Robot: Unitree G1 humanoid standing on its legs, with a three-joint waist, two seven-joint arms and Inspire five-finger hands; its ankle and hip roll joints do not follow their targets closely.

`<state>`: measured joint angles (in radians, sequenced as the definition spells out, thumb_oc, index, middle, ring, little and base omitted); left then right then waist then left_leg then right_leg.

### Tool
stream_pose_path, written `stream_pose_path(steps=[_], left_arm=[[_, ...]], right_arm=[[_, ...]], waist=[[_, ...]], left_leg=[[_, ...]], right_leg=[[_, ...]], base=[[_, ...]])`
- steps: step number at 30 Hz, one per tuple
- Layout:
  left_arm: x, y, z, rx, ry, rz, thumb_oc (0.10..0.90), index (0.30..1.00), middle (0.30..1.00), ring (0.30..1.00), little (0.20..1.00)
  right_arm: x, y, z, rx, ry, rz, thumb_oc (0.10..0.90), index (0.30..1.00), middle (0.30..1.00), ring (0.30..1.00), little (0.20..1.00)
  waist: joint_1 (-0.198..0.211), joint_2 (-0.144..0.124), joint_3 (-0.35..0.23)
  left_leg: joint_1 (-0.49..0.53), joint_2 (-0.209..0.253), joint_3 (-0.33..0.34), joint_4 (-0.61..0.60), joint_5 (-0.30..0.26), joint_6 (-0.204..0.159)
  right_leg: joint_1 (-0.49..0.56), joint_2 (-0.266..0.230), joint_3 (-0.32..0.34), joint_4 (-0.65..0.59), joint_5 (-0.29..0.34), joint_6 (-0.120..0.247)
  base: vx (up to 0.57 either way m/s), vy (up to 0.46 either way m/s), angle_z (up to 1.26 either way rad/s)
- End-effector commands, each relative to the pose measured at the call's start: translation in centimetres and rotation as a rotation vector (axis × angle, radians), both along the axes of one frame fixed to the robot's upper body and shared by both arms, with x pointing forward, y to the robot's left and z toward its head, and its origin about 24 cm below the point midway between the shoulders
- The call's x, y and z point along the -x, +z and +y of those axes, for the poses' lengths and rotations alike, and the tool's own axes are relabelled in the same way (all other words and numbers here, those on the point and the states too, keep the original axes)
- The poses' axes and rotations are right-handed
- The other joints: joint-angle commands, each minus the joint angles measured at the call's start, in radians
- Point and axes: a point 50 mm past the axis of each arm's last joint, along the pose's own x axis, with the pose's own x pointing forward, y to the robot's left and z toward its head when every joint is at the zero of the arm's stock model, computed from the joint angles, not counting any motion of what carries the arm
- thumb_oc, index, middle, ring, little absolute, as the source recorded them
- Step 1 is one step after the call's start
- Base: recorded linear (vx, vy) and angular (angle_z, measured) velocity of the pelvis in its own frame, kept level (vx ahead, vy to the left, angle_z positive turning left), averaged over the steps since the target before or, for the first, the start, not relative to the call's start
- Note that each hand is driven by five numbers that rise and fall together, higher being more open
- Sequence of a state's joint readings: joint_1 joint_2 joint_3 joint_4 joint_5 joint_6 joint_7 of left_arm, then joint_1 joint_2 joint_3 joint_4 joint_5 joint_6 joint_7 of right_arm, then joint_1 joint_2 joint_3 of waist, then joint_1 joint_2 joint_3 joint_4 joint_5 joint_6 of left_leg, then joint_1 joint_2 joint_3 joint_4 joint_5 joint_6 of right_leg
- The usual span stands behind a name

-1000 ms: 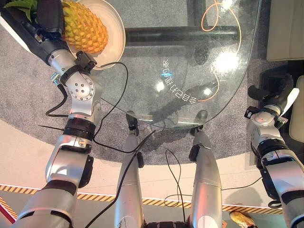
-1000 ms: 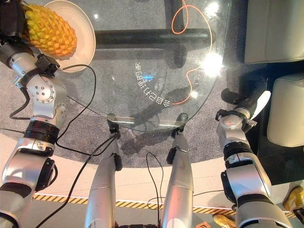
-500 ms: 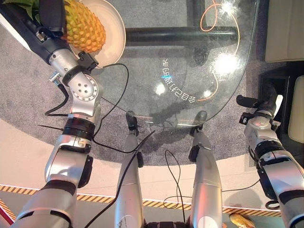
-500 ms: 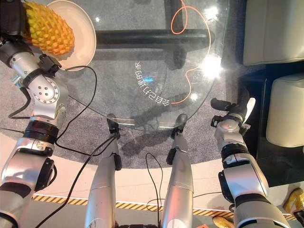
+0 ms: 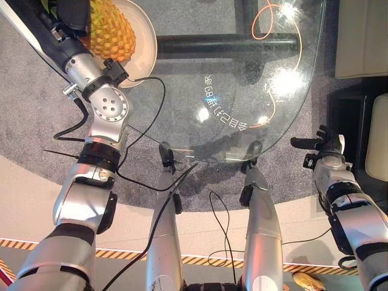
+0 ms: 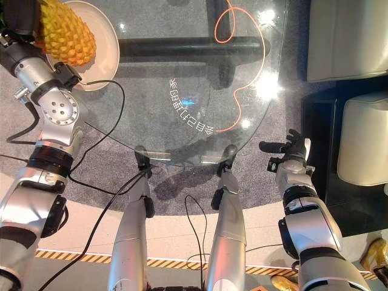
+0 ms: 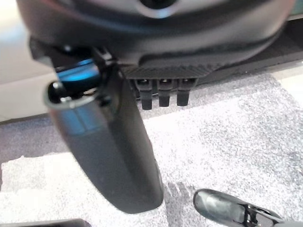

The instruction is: Pick up the fruit to the plate

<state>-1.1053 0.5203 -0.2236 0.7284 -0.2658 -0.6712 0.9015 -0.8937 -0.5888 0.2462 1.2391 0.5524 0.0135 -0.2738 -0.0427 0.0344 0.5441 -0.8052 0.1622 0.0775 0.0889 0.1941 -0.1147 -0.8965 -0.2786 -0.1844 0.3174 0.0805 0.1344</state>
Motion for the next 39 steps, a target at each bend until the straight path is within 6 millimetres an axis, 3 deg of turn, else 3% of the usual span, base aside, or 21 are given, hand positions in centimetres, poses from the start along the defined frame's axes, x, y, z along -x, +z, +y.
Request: stream_pose_path(steps=[1, 12, 18, 19, 39], left_arm=[[2.8, 6.8, 1.1, -0.072, 0.057, -0.268, 0.1, 0.3, 0.3, 0.3, 0.2], [2.2, 6.6, 1.6, -0.077, 0.071, -0.218, 0.1, 0.3, 0.3, 0.3, 0.2], [2.1, 6.4, 1.8, -0.078, 0.072, -0.209, 0.325, 0.493, 0.493, 0.493, 0.425], [2.1, 6.4, 1.8, -0.08, 0.072, -0.209, 0.333, 0.5, 0.5, 0.5, 0.433], [2.0, 5.6, 1.4, -0.11, 0.035, -0.207, 0.388, 0.547, 0.547, 0.547, 0.488]], right_arm=[[0.7, -0.5, -1.1, 0.014, -0.034, 0.04, 0.8, 0.9, 0.9, 0.9, 0.9], [0.6, -0.2, -1.1, 0.019, -0.024, 0.043, 0.8, 0.9, 0.9, 0.9, 0.9], [0.6, -0.3, -1.1, 0.024, -0.026, 0.037, 0.8, 0.9, 0.9, 0.9, 0.9], [0.6, -0.3, -1.1, 0.025, -0.025, 0.037, 0.8, 0.9, 0.9, 0.9, 0.9], [0.7, -0.3, -1.2, 0.023, -0.042, 0.023, 0.8, 0.9, 0.9, 0.9, 0.9]], waist=[[0.018, -0.037, -0.024], [0.012, -0.04, -0.024], [0.01, -0.039, -0.024], [0.01, -0.039, -0.024], [0.018, -0.037, -0.024]], left_leg=[[-0.03, 0.019, -0.014, 0.125, -0.111, -0.056], [-0.028, 0.021, -0.01, 0.125, -0.107, -0.059], [-0.03, 0.021, -0.009, 0.123, -0.106, -0.06], [-0.03, 0.02, -0.009, 0.122, -0.106, -0.059], [-0.034, 0.016, -0.01, 0.127, -0.109, -0.057]], right_leg=[[0.038, 0.023, 0.012, -0.035, -0.021, 0.038], [0.043, 0.025, 0.017, -0.042, -0.019, 0.037], [0.042, 0.025, 0.017, -0.045, -0.019, 0.037], [0.041, 0.025, 0.018, -0.045, -0.019, 0.037], [0.042, 0.021, 0.012, -0.048, -0.017, 0.038]], base=[[0.0, 0.0, 0.0], [0.0, 0.0, 0.0], [0.0, 0.0, 0.0], [0.0, 0.0, 0.0], [0.0, 0.0, 0.0]])
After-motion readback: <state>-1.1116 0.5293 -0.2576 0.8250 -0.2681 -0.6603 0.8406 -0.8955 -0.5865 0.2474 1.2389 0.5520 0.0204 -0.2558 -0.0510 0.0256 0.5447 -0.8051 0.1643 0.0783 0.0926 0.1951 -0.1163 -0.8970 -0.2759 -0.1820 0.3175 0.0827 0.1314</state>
